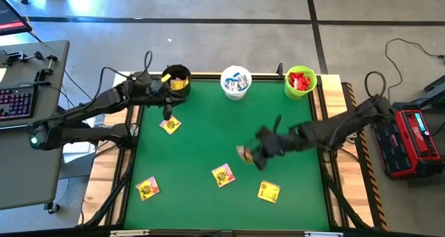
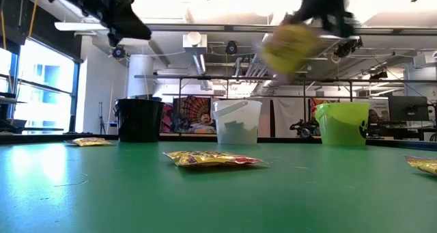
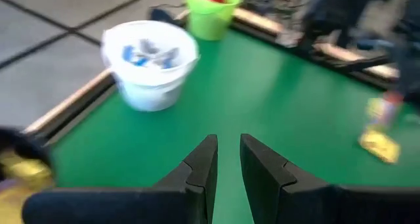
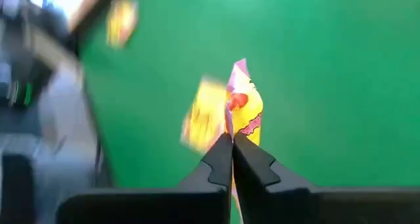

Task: Sort candy by brand, put in halloween buckets
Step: Put the yellow candy into the black bucket

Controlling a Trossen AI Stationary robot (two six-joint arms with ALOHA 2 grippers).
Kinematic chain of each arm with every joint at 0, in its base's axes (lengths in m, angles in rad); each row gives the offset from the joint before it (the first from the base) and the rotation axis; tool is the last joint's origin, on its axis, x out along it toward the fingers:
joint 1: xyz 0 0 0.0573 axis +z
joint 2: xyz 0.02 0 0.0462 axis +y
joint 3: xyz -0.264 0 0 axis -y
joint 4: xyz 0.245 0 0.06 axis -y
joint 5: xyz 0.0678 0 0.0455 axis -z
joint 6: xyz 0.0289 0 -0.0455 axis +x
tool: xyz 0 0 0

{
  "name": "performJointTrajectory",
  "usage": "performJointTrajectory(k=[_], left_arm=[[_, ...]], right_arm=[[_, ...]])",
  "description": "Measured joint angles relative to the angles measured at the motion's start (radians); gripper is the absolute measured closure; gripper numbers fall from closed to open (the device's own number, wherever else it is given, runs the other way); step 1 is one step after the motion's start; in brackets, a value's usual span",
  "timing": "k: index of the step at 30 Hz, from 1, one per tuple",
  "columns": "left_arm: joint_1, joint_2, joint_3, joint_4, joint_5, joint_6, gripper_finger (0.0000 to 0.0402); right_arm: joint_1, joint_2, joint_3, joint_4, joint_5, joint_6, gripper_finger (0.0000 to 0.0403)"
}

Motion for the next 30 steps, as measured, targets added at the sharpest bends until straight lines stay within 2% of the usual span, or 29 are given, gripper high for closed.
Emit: performJointTrajectory(k=[3, 6, 9, 13, 19, 23, 30], left_arm=[[0.001, 0.035, 0.000, 0.062, 0.083, -0.007, 0.0346], [0.016, 0.065, 0.000, 0.135, 0.170, -0.039, 0.0347], [0.041, 0.102, 0.000, 0.213, 0.308, -0.084, 0.0353], [0.055, 0.149, 0.000, 0.328, 0.460, -0.165, 0.0370], [0.051, 0.176, 0.000, 0.512, 0.451, -0.229, 0.0357], [0.051, 0.188, 0.000, 0.557, 0.433, -0.279, 0.0317], [0.047, 0.215, 0.000, 0.572, 0.363, -0.325, 0.0240]], right_arm=[[-0.103, 0.023, 0.092, 0.008, 0.131, -0.101, 0.0403], [-0.207, 0.071, 0.171, 0.029, 0.184, -0.192, 0.0403], [-0.306, 0.122, 0.229, 0.125, 0.160, -0.299, 0.0403], [-0.409, 0.196, 0.300, 0.252, 0.055, -0.425, 0.0403], [-0.507, 0.242, 0.408, 0.283, -0.091, -0.576, 0.0403], [-0.546, 0.242, 0.448, 0.293, -0.184, -0.645, 0.0403], [-0.573, 0.242, 0.490, 0.290, -0.323, -0.669, 0.0403]])
